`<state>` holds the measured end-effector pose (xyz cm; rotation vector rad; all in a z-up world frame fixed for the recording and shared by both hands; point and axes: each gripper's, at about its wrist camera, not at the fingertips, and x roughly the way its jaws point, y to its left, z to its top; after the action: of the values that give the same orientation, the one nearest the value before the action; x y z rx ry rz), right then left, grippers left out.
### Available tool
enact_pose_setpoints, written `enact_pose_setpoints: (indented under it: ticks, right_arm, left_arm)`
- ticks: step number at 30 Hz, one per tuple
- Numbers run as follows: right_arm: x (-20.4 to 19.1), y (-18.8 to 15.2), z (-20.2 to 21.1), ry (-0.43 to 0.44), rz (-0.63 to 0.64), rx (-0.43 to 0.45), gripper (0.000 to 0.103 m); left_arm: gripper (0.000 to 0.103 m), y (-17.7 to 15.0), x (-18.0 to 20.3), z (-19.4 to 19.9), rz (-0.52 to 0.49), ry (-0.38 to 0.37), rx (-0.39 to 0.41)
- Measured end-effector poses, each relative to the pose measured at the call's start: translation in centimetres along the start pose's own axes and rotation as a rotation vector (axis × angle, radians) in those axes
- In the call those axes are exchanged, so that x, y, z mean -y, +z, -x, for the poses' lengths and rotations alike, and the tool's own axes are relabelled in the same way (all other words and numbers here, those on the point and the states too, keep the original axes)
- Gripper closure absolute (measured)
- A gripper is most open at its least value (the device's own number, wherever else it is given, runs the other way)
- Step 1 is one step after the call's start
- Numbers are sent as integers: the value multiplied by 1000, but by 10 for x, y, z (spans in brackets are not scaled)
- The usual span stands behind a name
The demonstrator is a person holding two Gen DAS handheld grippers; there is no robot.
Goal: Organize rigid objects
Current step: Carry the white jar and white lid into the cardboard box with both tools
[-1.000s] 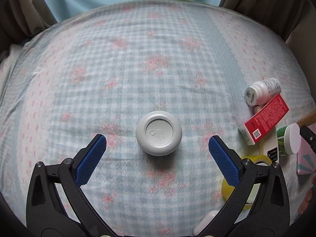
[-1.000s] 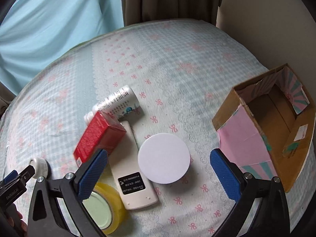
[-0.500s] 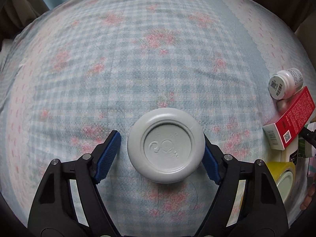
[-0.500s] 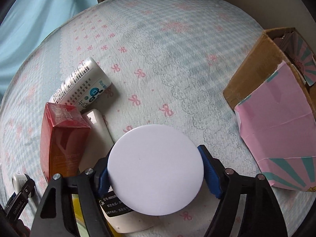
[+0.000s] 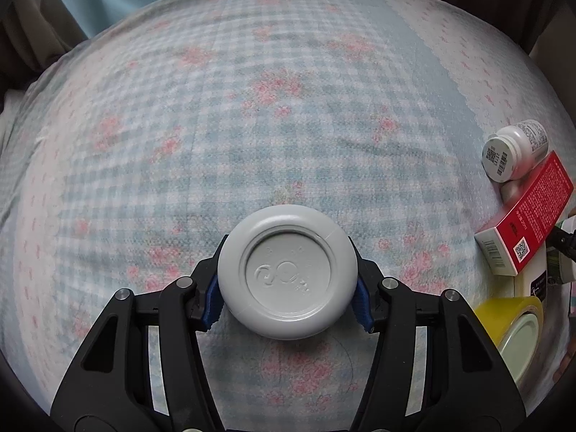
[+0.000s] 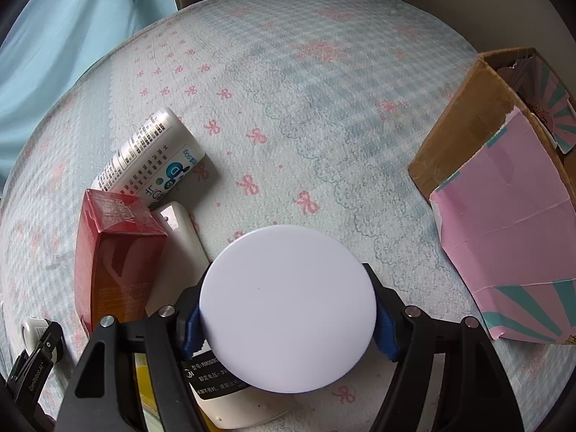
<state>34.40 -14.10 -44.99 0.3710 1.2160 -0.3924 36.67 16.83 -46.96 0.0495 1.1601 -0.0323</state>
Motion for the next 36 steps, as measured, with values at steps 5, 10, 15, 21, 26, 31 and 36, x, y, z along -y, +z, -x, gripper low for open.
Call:
enact_pose_setpoints:
  ticks: [5, 10, 15, 21, 26, 31, 36]
  right_arm:
    - [4, -6, 7, 15, 22, 25, 34]
    - [14, -7, 19, 38, 18, 32, 34]
    - [14, -7, 57, 70, 70, 72, 34]
    - [21, 1, 130, 141, 112, 94, 34]
    - [34, 8, 195, 202, 178, 110, 34]
    - [60, 22, 246, 275, 266, 127, 34]
    - [110, 38, 282, 338, 337, 132, 34]
  left_arm:
    - [50, -3, 3, 6, -2, -7, 13]
    - [50, -5, 5, 32, -13, -14, 57]
    - [50, -4, 12, 77, -14, -22, 104]
    - [50, 0, 31, 151, -62, -39, 144]
    - [50, -3, 62, 213, -93, -72, 169]
    - [50, -8, 107, 269, -87, -86, 195]
    - [50, -12, 176, 312, -81, -105, 193]
